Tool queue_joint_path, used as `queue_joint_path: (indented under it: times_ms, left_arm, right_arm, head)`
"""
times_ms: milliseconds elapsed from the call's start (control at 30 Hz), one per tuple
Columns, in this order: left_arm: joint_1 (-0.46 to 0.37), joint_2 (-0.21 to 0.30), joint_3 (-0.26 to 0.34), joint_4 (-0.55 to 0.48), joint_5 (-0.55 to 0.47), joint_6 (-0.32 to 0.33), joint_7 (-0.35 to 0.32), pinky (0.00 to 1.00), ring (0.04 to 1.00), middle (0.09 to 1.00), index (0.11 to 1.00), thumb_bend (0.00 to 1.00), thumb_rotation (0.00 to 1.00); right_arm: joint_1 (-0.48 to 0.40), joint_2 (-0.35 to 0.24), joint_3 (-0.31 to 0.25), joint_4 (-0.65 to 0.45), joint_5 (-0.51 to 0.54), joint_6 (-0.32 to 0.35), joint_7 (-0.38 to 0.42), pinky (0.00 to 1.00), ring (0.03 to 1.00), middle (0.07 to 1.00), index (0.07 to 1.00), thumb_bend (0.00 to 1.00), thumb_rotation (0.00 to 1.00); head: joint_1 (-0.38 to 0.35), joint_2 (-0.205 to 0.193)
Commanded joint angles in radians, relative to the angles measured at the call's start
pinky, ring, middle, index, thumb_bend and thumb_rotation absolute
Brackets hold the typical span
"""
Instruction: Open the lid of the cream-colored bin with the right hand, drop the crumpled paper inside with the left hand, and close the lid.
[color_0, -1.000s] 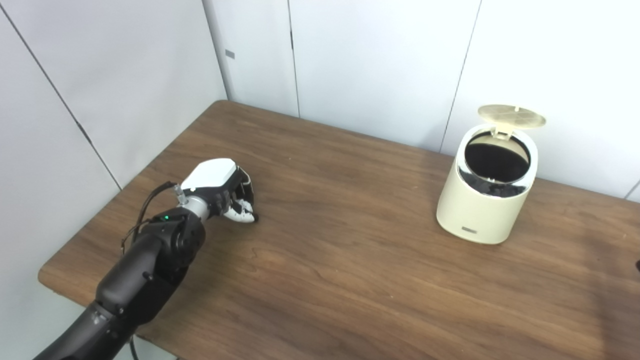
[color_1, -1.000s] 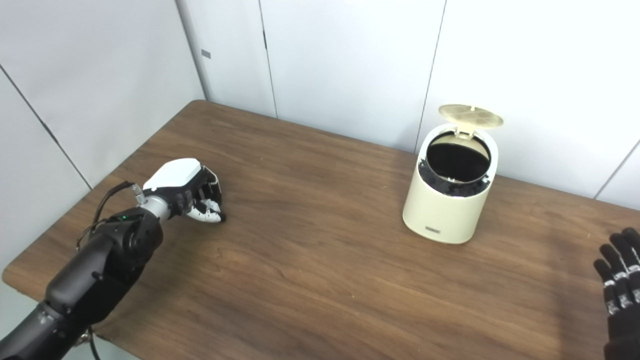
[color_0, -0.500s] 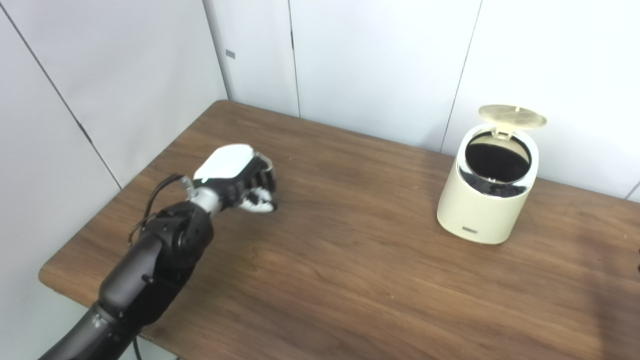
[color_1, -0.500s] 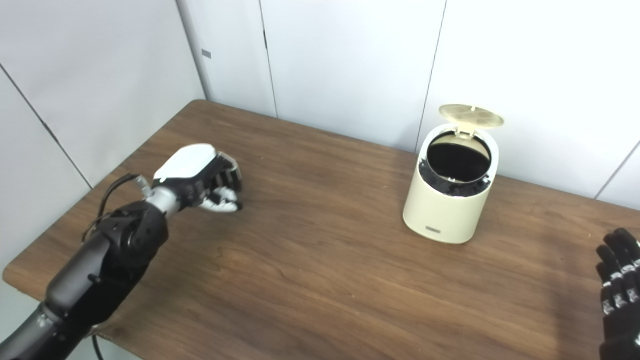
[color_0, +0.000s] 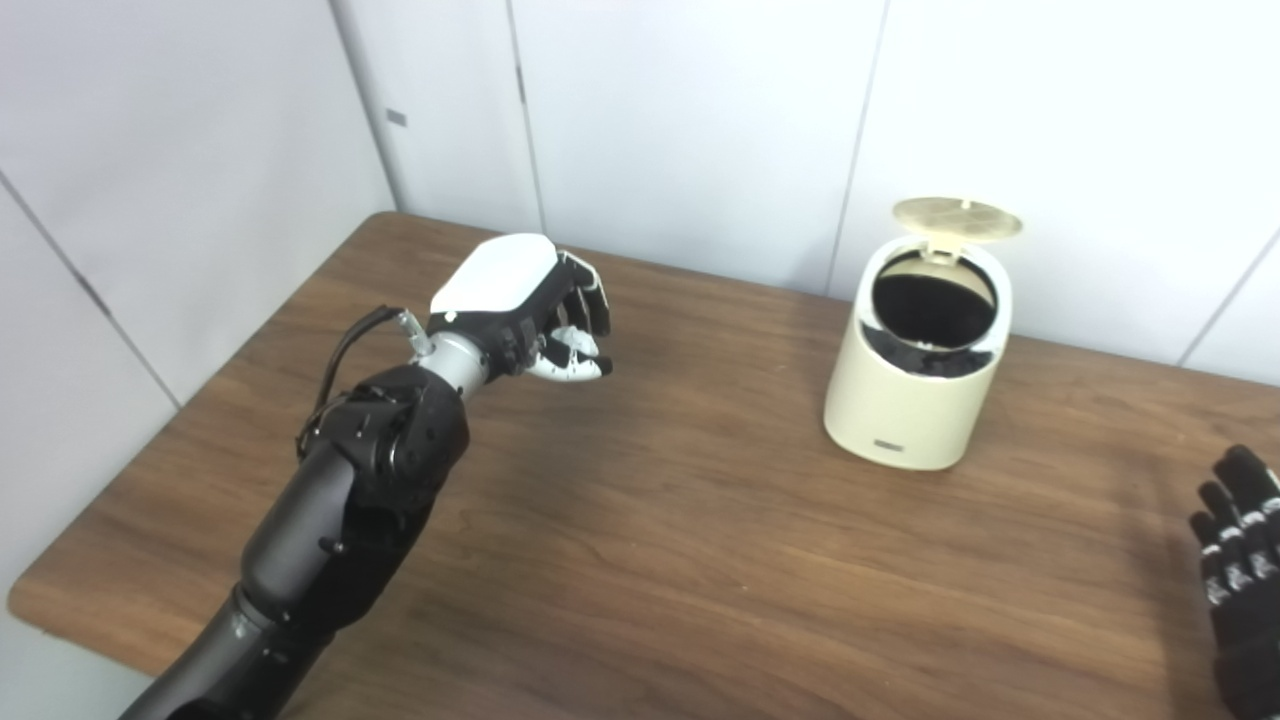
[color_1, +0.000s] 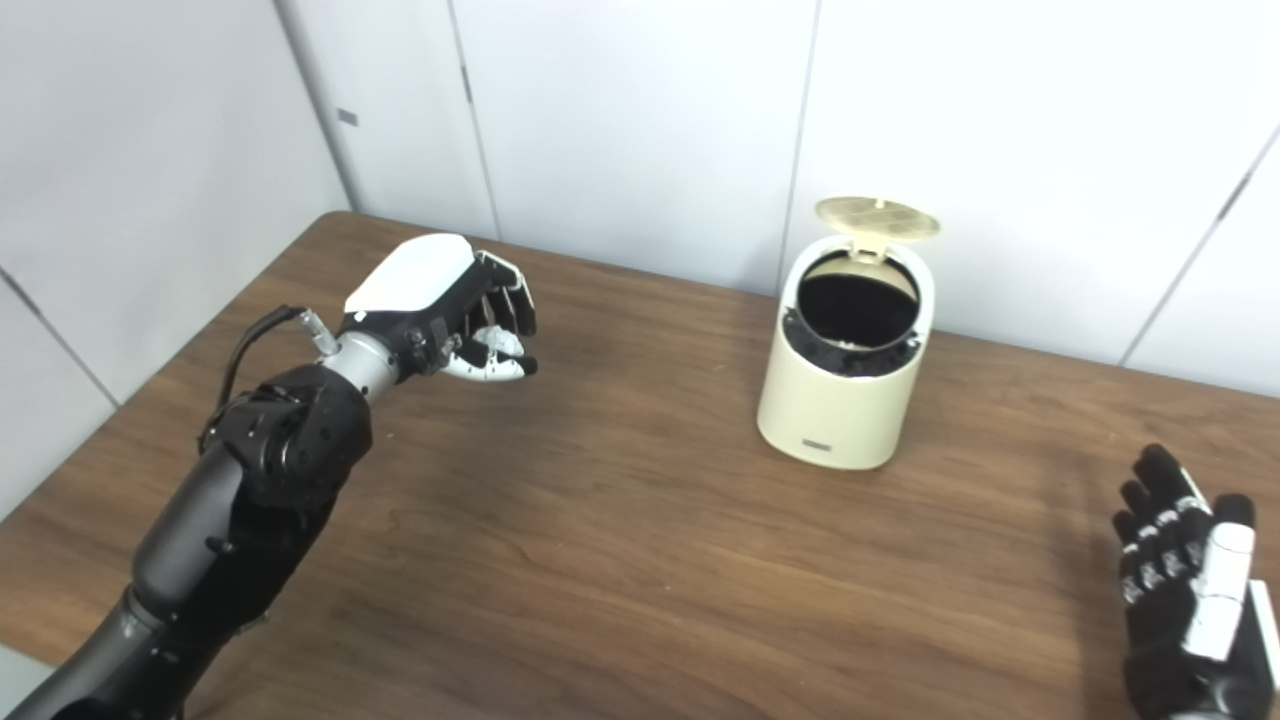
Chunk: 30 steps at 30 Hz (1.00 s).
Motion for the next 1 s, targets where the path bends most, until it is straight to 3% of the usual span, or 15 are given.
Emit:
queue_joint_path:
  times_ms: [0,100,333,600,767,967]
  left_arm:
    - [-0.068,-0.016,-0.009,-0.011,0.024,-0.002,0.005,0.32,0.37,0.442,0.515,0.47,0.0]
    - [-0.091,-0.046,-0.026,0.004,0.012,-0.036,0.033,0.38,0.41,0.487,0.504,0.48,0.0]
    - [-0.15,-0.126,-0.055,0.038,0.019,-0.051,0.045,0.31,0.4,0.454,0.498,0.47,0.0]
    - [-0.219,-0.174,-0.097,0.086,0.039,-0.071,0.05,0.3,0.37,0.447,0.51,0.46,0.0]
    - [-0.26,-0.195,-0.129,0.113,0.056,-0.089,0.051,0.37,0.374,0.448,0.532,0.47,0.0]
    - [-0.309,-0.239,-0.155,0.164,0.077,-0.105,0.077,0.34,0.377,0.45,0.516,0.47,0.0]
  right_arm:
    - [-0.024,-0.008,-0.006,0.002,0.003,-0.08,0.021,1.0,0.946,0.922,0.858,0.53,0.94]
    - [-0.024,-0.007,-0.006,0.025,0.008,-0.098,0.027,0.98,0.932,0.909,0.848,0.51,0.94]
    - [-0.018,-0.002,0.002,0.044,0.007,-0.121,0.036,0.97,0.919,0.899,0.839,0.49,0.94]
    - [-0.014,0.021,0.019,0.067,-0.027,-0.149,0.015,0.96,0.916,0.885,0.824,0.51,0.93]
    - [-0.002,0.03,0.029,0.056,-0.043,-0.152,0.014,0.97,0.917,0.883,0.831,0.51,0.93]
    - [0.005,0.034,0.037,0.057,-0.064,-0.164,0.01,0.96,0.913,0.883,0.827,0.5,0.92]
  head:
    - [-0.013,0.0]
    - [-0.033,-0.004]
    - [-0.076,-0.012]
    - [-0.152,-0.052]
    - [-0.168,-0.068]
    - [-0.179,-0.082]
